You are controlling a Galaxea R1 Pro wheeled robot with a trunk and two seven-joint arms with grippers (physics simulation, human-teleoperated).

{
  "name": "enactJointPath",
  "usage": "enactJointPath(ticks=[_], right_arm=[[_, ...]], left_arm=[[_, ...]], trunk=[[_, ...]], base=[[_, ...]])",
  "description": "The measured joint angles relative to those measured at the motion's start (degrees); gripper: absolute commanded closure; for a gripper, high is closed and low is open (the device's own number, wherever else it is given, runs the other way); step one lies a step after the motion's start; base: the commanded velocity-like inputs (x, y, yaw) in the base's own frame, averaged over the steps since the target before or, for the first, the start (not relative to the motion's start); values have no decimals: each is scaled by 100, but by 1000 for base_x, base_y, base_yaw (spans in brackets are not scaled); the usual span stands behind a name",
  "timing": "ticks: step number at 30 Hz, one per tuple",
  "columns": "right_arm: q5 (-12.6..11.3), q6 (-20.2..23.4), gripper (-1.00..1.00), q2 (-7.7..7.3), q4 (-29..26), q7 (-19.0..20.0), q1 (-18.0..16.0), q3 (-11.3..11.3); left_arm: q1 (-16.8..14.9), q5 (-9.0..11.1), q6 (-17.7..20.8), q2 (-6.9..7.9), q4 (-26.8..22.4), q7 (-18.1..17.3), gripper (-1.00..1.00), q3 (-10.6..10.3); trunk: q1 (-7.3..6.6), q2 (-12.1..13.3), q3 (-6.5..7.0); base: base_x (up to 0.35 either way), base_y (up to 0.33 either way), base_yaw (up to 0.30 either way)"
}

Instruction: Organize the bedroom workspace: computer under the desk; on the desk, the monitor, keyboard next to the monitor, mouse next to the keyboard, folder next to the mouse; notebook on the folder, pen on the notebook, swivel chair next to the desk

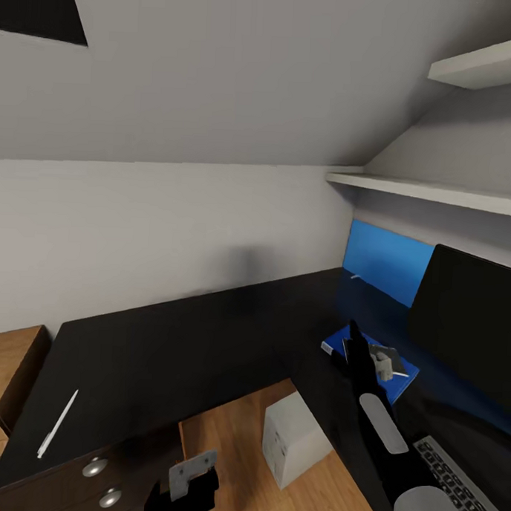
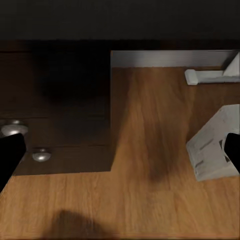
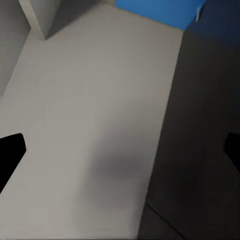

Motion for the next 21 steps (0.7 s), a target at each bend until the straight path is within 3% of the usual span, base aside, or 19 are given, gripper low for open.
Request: enactJointPath(ticks=[2,4,9,11,15,17,21], right_arm=[[4,24,-100,33,-251,22,195,14],[4,32,-100,199,-421,17,375,49],[3,34,-100,316,-525,6,426,227],[-8,35,-100,408,-689,-5,478,301],[8,27,-100,556,-744,-43,577,593],[13,13,-100,598,-784,-209,587,805],[28,1,-100,744,-881,-641,594,1015]], left_arm=[[1,8,2,29,397,7,-100,2],[1,13,-21,142,1174,5,-100,-11],[5,18,-41,270,1395,-8,-100,-32],[8,155,-129,449,1580,-39,-100,-50],[10,630,-738,549,2031,-190,-100,-68],[11,712,-1018,561,2337,-378,-100,-133],[12,768,-1207,567,2785,-773,-100,-222]], trunk=[[-44,80,35],[-88,161,71],[-198,361,162],[-242,442,198],[-330,602,270],[-374,682,310],[-462,843,394]], base=[[0,0,0],[0,0,0],[0,0,0],[0,0,0],[0,0,55],[0,0,165],[0,0,198]])
